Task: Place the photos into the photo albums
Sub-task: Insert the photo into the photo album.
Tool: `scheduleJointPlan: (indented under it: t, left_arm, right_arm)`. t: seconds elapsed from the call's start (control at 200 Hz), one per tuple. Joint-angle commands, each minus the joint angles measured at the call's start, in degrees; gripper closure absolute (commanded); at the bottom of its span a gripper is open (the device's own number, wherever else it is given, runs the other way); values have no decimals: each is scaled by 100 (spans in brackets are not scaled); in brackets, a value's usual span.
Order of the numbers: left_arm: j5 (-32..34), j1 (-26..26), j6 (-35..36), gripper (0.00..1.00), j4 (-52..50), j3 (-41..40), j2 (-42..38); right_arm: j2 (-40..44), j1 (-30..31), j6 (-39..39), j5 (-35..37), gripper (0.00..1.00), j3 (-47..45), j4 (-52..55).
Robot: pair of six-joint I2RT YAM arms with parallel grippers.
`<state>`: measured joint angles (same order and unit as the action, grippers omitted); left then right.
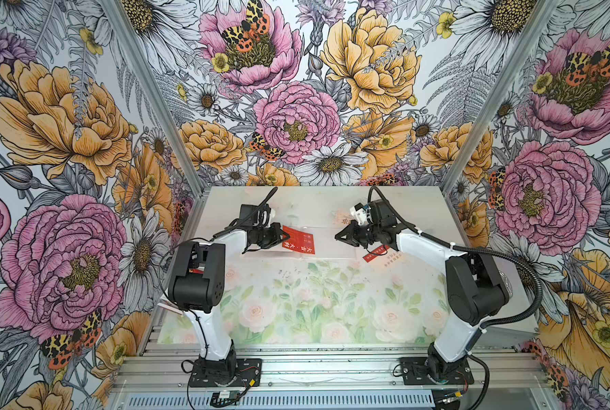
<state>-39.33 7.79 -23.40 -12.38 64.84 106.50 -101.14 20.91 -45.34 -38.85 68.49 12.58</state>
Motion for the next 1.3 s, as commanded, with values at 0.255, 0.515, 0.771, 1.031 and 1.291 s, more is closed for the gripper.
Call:
scheduleJointPlan:
  t: [0.255,0.515,0.771,1.031,1.291]
  left_arm:
    - [379,625,-75,88,-45,743,747]
    - [586,907,-218,74,-89,1052,970]
    - [1173,960,-39,60,-671,1086,574]
    - [1803,970,143,55,-1324,1142,138]
    - [2134,901,22,70,-1434,982,-98]
  right_arm:
    - [410,-48,134,-15,89,-212,-17]
    - [468,-69,136,17,89,-308,-10]
    - [450,-81,139,26,89,-319,-1]
    - [446,-87,136,33,89,-296,-3]
    - [423,-84,139,52,89,-305,-11]
